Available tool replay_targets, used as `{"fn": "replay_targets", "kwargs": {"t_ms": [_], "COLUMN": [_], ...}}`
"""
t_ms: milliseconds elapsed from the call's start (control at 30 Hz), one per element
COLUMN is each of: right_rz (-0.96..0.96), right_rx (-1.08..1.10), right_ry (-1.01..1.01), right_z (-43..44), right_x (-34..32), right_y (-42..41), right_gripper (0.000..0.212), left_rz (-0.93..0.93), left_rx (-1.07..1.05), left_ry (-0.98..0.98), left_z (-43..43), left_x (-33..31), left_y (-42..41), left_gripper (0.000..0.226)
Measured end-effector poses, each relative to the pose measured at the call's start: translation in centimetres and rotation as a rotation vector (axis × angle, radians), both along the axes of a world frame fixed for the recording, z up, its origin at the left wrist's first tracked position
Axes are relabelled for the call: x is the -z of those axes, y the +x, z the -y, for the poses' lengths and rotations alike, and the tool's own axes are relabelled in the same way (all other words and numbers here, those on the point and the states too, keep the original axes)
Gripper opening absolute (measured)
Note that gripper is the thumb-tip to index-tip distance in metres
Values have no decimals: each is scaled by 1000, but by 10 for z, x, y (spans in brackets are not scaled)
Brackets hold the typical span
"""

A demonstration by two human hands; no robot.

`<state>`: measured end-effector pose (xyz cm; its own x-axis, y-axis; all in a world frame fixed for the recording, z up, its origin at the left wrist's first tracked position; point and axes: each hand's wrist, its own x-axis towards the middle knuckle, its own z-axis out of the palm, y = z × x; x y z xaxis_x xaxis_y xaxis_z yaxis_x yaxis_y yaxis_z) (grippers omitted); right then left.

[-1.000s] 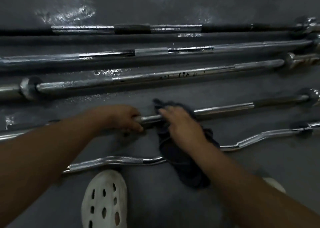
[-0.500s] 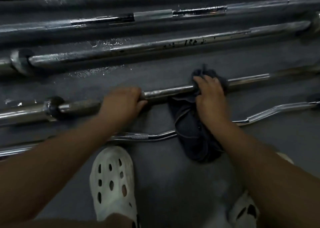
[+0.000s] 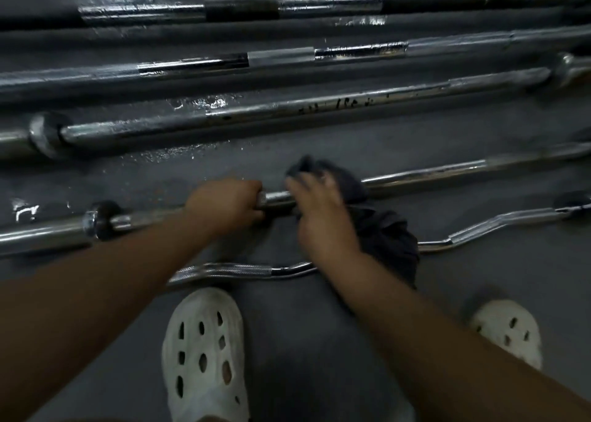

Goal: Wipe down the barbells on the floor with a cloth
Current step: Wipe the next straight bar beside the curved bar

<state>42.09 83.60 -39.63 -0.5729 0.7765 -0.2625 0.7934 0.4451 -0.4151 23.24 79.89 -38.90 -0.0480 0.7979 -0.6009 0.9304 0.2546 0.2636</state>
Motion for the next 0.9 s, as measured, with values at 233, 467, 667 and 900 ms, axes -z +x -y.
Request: {"fn": "replay_targets", "kwargs": {"t_ms": [233, 467, 667, 900], "right_rz": [64, -45, 48, -40], "right_rx": [111, -197, 241, -115], "right_ry": [50, -113, 87, -58], "right_z": [-48, -3, -35, -30], "right_x": [9, -8, 4, -2], "right_y": [58, 0, 51, 27], "right_gripper": [65, 63, 63, 71], "left_rz": [-91, 467, -150, 163], "left_rx": [48, -98, 38, -48], "left_ry": [269, -425, 406, -101], "left_z": [16, -30, 33, -24], "left_x": [8, -4, 9, 0], "left_y": [-3, -26, 13, -16], "left_gripper": [20, 25, 40, 47]}}
